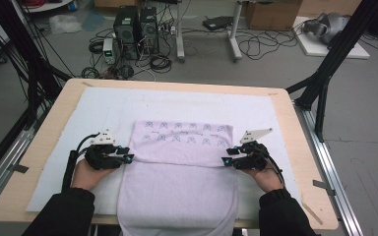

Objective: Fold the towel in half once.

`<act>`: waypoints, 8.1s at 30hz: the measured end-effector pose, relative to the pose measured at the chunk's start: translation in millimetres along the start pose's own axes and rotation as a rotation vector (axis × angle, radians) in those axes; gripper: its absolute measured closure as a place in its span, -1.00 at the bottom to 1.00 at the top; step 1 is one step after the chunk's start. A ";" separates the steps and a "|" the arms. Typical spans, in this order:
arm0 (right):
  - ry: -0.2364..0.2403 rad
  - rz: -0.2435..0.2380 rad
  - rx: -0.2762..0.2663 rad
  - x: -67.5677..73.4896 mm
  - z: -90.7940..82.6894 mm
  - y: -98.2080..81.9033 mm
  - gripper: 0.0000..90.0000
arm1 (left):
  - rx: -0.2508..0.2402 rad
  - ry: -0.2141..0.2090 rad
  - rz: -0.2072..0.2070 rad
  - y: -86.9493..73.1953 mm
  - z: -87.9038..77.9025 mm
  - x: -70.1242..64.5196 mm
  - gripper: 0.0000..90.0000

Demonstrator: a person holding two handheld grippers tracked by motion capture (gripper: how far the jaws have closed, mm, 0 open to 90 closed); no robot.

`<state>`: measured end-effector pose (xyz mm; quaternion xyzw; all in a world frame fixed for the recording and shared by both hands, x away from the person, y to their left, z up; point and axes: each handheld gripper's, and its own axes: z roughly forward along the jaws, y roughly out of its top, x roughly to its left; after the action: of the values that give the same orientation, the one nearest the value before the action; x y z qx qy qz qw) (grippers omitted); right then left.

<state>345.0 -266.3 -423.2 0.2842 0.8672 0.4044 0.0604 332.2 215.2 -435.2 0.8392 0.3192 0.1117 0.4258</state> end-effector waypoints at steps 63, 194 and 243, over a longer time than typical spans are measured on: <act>0.159 -0.088 0.026 58.9 -13.6 -35.6 0.94 | 0.016 -0.090 0.095 -25.7 -28.6 -70.8 0.95; 0.018 -0.048 0.069 3.8 22.2 -1.6 0.89 | 0.056 0.020 -0.011 0.8 10.2 -4.6 0.92; 0.079 -0.086 0.045 55.9 -3.9 -39.1 0.78 | 0.028 -0.022 0.058 -35.4 -21.2 -59.7 0.91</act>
<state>279.8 -258.7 -442.4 0.2316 0.8892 0.3928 0.0371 260.9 206.5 -445.1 0.8552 0.2914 0.1104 0.4141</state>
